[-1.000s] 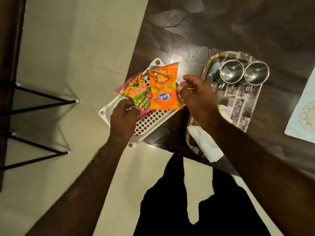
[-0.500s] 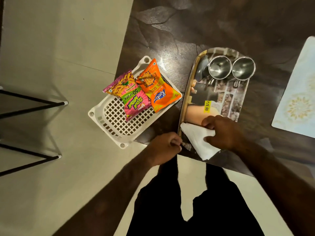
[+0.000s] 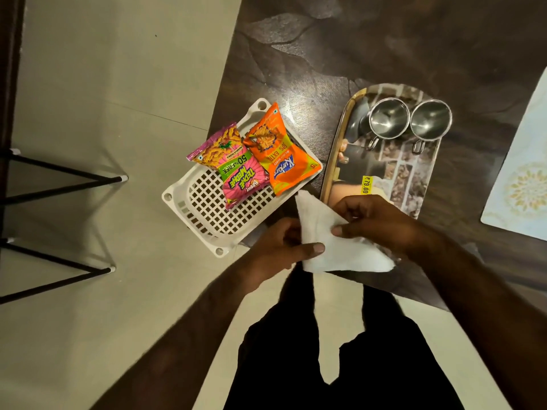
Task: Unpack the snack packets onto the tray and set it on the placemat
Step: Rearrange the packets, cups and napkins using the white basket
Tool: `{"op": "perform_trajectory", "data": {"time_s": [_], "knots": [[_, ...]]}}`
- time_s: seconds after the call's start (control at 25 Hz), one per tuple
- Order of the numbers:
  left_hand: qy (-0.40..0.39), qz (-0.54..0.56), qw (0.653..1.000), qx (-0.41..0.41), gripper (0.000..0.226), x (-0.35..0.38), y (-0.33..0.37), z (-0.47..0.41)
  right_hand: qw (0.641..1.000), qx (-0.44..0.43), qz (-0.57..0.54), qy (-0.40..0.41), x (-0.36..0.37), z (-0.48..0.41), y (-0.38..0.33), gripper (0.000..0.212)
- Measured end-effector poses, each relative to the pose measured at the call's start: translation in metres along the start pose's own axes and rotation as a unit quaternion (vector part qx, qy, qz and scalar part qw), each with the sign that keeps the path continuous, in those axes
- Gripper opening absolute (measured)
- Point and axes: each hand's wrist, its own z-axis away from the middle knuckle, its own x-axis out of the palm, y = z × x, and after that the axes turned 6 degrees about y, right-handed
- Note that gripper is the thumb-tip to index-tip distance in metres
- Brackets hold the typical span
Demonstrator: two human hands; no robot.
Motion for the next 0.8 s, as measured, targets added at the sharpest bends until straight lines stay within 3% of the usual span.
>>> {"op": "perform_trajectory", "data": {"time_s": [0.12,0.32,0.56,0.72,0.8], "knots": [[0.006,0.121,0.993,0.015,0.052,-0.021,-0.007,0.011,0.998,-0.027,-0.054,-0.006,0.030,-0.008,-0.022,0.021],[0.158,0.161,0.974,0.010,0.040,-0.082,-0.032,0.033,0.996,0.011,-0.082,-0.032,0.065,-0.021,-0.039,0.030],[0.339,0.115,0.933,-0.030,0.028,-0.134,-0.042,0.039,0.998,0.044,-0.027,0.022,0.038,-0.016,-0.018,0.035],[0.364,0.041,0.930,-0.041,0.040,-0.136,-0.034,0.024,0.998,0.047,0.005,0.040,0.027,-0.012,-0.003,0.030],[0.370,-0.083,0.924,-0.035,0.047,-0.135,-0.026,0.017,0.998,0.048,0.016,0.048,0.025,-0.012,0.002,0.028]]}}
